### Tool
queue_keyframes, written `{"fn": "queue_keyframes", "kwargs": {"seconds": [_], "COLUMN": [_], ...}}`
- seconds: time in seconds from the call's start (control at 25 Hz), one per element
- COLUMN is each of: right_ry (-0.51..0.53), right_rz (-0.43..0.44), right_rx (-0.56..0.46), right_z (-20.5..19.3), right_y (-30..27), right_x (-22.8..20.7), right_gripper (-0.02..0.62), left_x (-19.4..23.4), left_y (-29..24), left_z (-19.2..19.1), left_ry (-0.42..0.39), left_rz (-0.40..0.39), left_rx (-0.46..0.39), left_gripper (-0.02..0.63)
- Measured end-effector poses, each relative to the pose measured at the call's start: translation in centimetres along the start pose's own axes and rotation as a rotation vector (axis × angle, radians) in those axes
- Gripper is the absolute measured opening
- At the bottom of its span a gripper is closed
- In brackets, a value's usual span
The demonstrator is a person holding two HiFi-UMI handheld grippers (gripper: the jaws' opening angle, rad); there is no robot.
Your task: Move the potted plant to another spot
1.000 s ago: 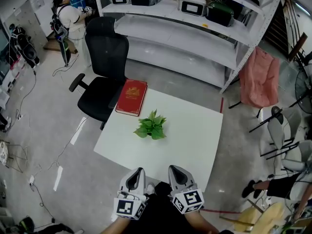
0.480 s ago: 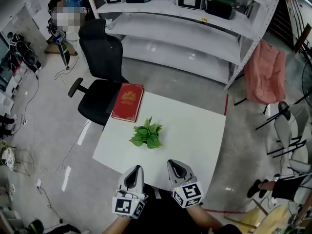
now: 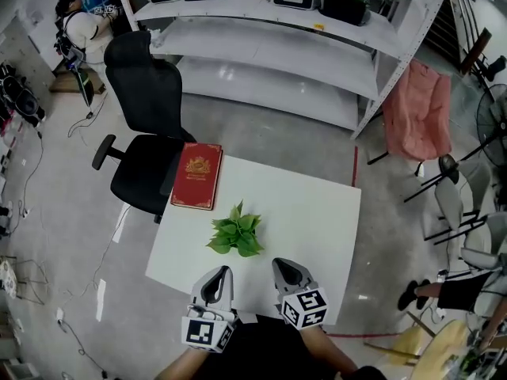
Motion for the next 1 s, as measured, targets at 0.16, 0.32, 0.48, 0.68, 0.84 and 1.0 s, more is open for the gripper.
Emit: {"fn": "queue_keyframes", "kwargs": {"seconds": [0.16, 0.32, 0.48, 0.68, 0.84, 1.0], "right_ry": [-0.015, -0.023, -0.028, -0.039, -0.042, -0.043], "right_rz": [-0.039, -0.057, -0.060, -0.058, -0.052, -0.025], "right_rx": [0.035, 0.055, 0.104, 0.177, 0.239, 0.308], "right_z": [-0.1, 0.2, -0.1, -1.0, -1.7, -2.5], "right_y": [-1.8, -3.8, -5.5, -8.2, -10.5, -12.6], "right_x": [0.1, -0.4, -1.3, -2.5, -3.6, -4.0], "right_gripper": [0.014, 0.014, 0.014, 0.015, 0.015, 0.015], "left_x": [1.5, 3.0, 4.3, 5.8, 6.9, 7.8], "left_y": [-1.2, -2.7, -3.8, -5.2, -6.6, -7.7], "left_z": [0.7, 1.0, 1.5, 2.1, 2.0, 1.9], "left_ry": [0.000, 0.006, 0.004, 0.008, 0.019, 0.029], "left_rz": [-0.059, -0.090, -0.103, -0.103, -0.105, -0.105], "left_rx": [0.007, 0.012, 0.016, 0.014, 0.023, 0.037], "left_gripper": [0.018, 0.018, 0.020, 0.018, 0.019, 0.020]}}
Point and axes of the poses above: the fingertips, and each gripper's own axes: y backward along the fingers, x to its left, z out of its top, the point moved 2 cm from there along y, backward along the fingers, and after that the axes turned 10 degrees about -z, right-handed, at the moved point
